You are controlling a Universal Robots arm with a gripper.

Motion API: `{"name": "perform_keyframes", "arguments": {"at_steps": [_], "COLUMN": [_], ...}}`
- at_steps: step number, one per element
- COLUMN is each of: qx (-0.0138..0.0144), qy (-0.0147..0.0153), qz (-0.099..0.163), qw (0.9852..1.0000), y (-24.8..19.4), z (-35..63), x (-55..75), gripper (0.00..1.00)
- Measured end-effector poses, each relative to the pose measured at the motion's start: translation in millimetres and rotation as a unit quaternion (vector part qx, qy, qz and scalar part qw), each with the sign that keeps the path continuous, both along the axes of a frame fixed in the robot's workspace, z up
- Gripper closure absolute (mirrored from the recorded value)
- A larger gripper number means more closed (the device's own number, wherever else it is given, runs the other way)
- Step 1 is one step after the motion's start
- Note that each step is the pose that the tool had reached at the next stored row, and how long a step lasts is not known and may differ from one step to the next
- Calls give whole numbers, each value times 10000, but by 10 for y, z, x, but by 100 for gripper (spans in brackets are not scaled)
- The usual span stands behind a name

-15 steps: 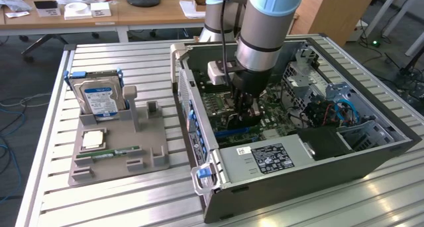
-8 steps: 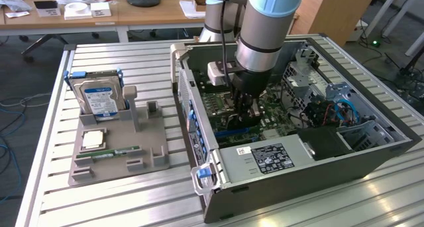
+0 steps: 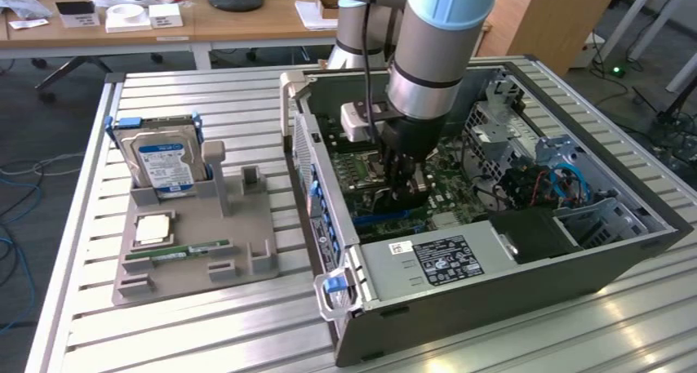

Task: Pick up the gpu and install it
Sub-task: 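Insert the gpu into the slot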

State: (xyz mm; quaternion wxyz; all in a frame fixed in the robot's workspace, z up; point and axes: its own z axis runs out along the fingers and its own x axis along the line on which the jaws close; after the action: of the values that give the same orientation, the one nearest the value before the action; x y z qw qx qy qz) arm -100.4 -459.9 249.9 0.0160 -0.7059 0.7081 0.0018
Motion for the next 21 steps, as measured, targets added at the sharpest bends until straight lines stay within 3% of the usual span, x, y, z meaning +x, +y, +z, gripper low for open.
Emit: {"name": "perform_keyframes", "arguments": {"at_steps": [21], "qx": [0], "qy": [0], "qz": [0], "qw": [10000], "y": [0], "z": [-16], "x": [-1], "gripper": [74]}}
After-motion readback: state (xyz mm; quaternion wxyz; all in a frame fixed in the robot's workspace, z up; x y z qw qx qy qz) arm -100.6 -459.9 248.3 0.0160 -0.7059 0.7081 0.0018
